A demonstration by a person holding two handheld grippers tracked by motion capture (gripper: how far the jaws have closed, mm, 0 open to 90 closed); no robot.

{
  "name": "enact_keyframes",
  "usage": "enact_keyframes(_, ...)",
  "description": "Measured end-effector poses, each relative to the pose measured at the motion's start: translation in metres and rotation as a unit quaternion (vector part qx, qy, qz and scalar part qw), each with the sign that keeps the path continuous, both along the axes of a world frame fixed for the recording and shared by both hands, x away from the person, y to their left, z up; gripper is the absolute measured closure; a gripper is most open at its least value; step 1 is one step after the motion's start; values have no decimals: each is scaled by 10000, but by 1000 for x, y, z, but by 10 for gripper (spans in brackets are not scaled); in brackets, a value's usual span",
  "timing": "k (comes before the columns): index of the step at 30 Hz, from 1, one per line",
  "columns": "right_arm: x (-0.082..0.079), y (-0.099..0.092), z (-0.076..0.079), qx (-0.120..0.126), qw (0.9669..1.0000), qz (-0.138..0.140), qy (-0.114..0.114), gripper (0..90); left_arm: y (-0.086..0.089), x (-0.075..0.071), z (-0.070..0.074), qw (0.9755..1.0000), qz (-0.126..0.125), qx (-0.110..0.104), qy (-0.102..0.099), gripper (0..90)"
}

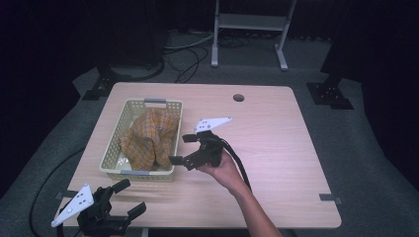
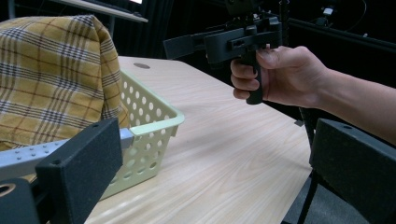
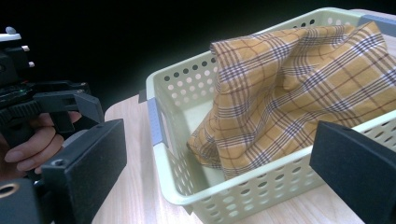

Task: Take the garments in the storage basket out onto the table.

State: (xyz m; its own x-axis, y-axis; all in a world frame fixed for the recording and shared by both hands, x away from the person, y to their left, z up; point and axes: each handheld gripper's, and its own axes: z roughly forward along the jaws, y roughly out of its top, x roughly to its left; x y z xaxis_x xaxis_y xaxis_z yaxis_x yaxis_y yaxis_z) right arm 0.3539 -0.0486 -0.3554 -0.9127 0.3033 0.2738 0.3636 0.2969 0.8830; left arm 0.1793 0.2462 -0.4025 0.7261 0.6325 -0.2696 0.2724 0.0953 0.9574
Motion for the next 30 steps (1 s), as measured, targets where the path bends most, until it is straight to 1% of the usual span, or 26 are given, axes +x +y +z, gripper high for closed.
enact_keyframes(12,4,12,3,-29,9999,98,-14,37,1,0,-1,10000,18,3,13,26)
enact_keyframes(18,6,16,0,-6,9999,113,20,37,1,0,0,10000,16,-24,5,26)
enact_keyframes(22,7,18,-1,-21,9999,132,44,37,0,0,0,10000,-4,-6,14,26)
enact_keyframes(30,9,25,-2,-54,9998,198,19,37,1,0,0,10000,-4,-22,3,26)
